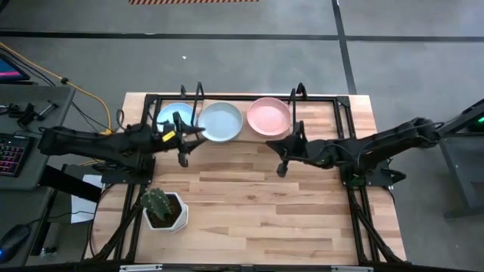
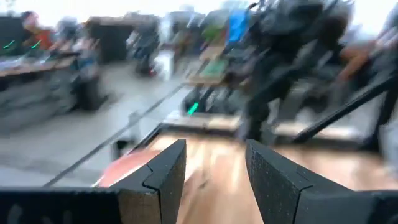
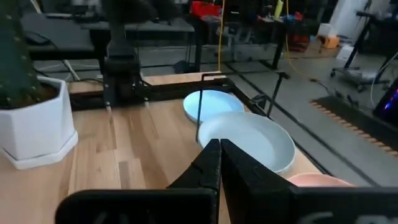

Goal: Place and stack plates onto a shelf
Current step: Adjust the shelf

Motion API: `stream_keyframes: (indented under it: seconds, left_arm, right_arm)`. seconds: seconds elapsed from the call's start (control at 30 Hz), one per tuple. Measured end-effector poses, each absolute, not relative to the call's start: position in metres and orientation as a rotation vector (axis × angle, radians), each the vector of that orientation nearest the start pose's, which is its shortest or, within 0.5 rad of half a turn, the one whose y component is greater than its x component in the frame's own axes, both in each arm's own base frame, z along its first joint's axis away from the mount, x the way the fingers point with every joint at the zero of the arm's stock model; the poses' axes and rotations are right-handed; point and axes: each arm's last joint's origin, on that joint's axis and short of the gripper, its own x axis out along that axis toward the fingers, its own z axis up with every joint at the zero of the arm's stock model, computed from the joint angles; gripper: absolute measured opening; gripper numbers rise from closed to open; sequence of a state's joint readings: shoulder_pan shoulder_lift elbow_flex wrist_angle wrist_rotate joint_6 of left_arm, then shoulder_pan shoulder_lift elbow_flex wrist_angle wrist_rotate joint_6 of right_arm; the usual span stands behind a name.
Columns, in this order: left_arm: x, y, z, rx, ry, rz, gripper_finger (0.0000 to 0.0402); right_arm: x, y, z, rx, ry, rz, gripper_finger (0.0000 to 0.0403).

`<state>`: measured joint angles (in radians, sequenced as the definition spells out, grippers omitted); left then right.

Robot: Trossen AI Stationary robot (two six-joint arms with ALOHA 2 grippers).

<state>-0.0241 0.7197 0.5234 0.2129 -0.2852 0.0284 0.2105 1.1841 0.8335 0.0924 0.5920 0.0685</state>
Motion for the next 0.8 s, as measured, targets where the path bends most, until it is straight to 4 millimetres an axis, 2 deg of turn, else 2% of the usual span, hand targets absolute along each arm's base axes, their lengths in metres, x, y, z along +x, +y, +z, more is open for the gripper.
stream_keyframes:
  seconds: [0.2, 0.33, 0.47, 0.57, 0.63, 0.8]
  left_arm:
    - [0.166, 0.021, 0.340, 0.036, 0.386, 0.657, 0.0154]
    - [0.156, 0.028, 0.348, 0.020, 0.579, 0.886, 0.0135]
    - [0.142, 0.034, 0.336, -0.054, 0.709, 1.037, 0.0087]
    - [0.133, 0.036, 0.319, -0.099, 0.805, 1.111, 0.0034]
    - [0.130, 0.036, 0.303, -0.095, 0.900, 1.105, 0.0009]
    - [0.128, 0.035, 0.256, -0.088, 1.152, 0.943, 0.0003]
  right_arm:
    - [0.258, 0.034, 0.276, -0.055, 0.245, -0.406, 0.0000]
    - [0.258, 0.029, 0.271, -0.059, 0.248, -0.420, 0.0000]
    - [0.258, 0.028, 0.269, -0.059, 0.258, -0.425, 0.0000]
    - [0.258, 0.028, 0.269, -0.046, 0.262, -0.425, 0.0000]
    - [0.258, 0.028, 0.269, -0.041, 0.262, -0.423, 0.0000]
    - [0.258, 0.028, 0.269, -0.039, 0.261, -0.414, 0.0000]
